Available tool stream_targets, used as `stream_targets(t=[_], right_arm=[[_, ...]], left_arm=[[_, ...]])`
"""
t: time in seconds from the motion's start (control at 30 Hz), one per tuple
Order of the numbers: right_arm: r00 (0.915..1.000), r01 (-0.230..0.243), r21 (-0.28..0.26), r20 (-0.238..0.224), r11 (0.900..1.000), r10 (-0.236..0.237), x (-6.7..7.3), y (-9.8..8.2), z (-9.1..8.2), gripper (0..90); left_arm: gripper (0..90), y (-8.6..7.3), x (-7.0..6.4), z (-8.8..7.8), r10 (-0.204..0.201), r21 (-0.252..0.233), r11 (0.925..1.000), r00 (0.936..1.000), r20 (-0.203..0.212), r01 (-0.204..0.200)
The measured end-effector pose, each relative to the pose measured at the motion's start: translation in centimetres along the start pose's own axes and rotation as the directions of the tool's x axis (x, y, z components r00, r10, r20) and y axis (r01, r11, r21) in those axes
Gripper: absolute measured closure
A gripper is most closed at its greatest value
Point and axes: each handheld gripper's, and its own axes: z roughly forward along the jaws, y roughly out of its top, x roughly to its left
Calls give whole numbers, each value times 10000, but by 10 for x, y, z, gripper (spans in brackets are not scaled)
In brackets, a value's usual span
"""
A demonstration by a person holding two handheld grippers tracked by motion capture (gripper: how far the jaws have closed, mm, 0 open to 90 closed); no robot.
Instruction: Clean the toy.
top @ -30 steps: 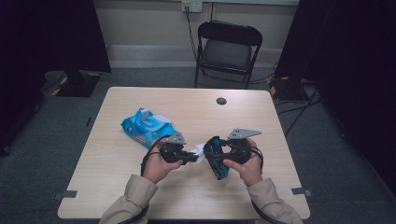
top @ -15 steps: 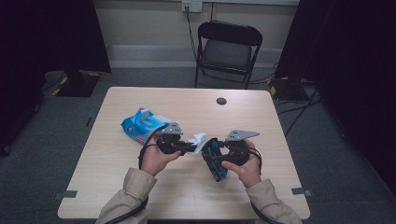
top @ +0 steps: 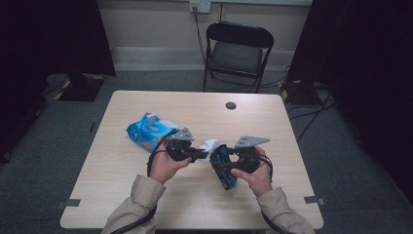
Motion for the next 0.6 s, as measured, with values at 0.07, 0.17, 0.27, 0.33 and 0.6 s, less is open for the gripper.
stream_targets(t=[0.07, 0.17, 0.27, 0.33, 0.6], right_arm=[[10000, -11, -8, -10, 10000, 11, 0, 0, 0, 255], [10000, -36, -8, 13, 10000, 36, -1, 0, 0, 255], [10000, -60, -14, -13, 10000, 60, -2, -1, 0, 255], [10000, -68, -6, -33, 10000, 68, -2, -1, 0, 256], [10000, -95, -30, -25, 10000, 95, -3, -1, -1, 255]], left_arm=[[856, 0, -1, 1, 30, -16, 10000, 10000, 3, -30], [856, 0, -3, 3, 52, -9, 10000, 10000, 71, -52], [856, 1, -4, 4, 148, 69, 9999, 9998, 106, -149], [856, 1, -4, 6, 170, 51, 9998, 9998, 124, -171], [856, -2, -6, 9, 253, 10, 9997, 9993, 261, -254]])
